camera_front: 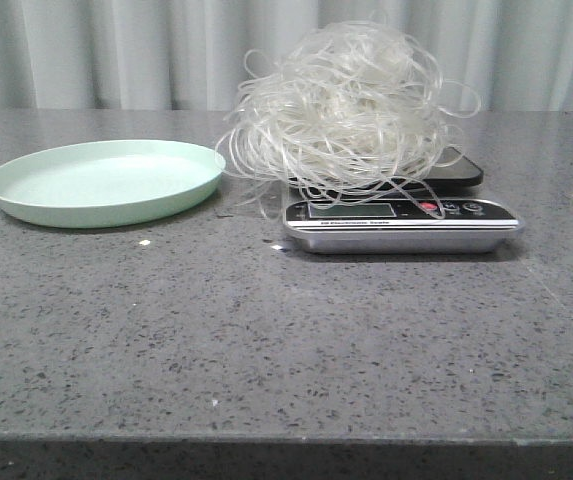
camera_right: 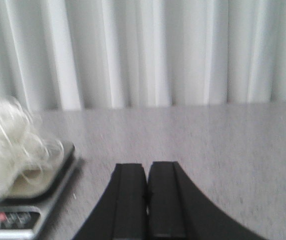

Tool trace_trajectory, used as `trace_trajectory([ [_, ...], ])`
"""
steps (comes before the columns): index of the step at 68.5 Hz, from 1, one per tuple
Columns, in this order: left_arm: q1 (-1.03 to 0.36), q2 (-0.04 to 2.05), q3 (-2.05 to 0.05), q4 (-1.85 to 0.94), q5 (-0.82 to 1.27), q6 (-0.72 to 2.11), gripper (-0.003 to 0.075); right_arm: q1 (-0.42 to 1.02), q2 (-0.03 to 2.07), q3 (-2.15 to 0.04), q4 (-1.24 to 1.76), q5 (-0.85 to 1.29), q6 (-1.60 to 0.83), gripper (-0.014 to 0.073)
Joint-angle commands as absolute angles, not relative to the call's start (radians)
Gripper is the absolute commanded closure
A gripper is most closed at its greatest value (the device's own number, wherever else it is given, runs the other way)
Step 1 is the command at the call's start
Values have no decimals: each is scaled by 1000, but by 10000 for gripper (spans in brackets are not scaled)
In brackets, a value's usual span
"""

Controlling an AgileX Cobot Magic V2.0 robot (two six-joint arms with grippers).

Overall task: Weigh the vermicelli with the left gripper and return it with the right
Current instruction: 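Open the left gripper and withdraw it from the scale, then lower the right gripper onto the vermicelli on the scale and grasp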

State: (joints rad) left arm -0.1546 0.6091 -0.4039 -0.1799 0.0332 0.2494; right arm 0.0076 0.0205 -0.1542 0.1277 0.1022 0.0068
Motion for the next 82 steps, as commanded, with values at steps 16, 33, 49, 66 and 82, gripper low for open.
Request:
trace_trajectory([
  [16,-153,606,-431,-186,-58,239,577,12,443,-629,140,164,0,442],
  [33,-153,606,-431,-186,-58,239,577,179,797,-997,141,388,-130,437],
  [49,-153,606,-431,-186,-58,239,577,328,1069,-1230,141,510,-149,187],
  [66,-153,606,-431,-186,-60,239,577,358,1316,-1466,186,684,-149,-13],
  [82,-153,606,-431,-186,-60,239,577,358,1509,-1663,290,857,-200,-10],
])
